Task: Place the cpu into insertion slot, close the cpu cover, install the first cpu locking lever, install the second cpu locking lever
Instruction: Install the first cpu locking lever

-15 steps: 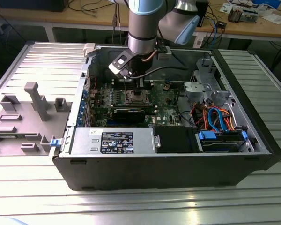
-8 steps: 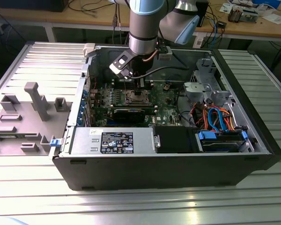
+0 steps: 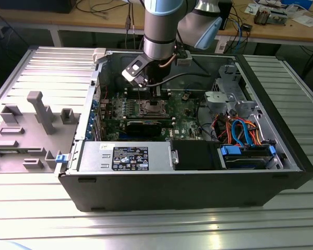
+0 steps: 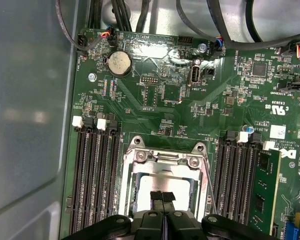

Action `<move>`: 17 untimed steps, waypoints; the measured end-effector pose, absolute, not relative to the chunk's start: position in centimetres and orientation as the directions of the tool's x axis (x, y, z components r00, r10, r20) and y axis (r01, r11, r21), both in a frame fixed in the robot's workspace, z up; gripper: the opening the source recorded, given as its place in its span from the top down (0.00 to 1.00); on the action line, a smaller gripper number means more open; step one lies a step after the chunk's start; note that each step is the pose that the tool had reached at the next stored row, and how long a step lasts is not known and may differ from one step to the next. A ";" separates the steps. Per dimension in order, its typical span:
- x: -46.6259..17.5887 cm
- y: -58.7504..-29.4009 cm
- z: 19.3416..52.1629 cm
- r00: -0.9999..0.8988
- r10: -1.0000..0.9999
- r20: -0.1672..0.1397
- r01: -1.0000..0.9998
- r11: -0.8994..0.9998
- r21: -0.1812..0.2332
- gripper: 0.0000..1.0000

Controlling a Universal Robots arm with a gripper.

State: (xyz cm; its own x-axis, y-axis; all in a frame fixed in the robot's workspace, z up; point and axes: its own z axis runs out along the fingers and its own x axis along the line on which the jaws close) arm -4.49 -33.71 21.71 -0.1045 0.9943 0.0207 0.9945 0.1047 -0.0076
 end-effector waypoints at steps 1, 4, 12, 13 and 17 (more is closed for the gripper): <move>-4.5 -33.7 21.7 -0.104 0.994 0.021 0.994 0.105 -0.008 0.89; -4.5 -33.7 21.7 -0.104 0.994 0.021 0.994 0.105 -0.007 0.89; -4.5 -33.7 22.0 -0.104 0.994 0.019 0.994 0.105 -0.008 0.89; -4.5 -33.7 22.0 -0.105 0.994 0.019 0.994 0.105 -0.008 0.89; -4.5 -33.7 22.0 -0.105 0.994 0.017 0.994 0.105 -0.008 0.89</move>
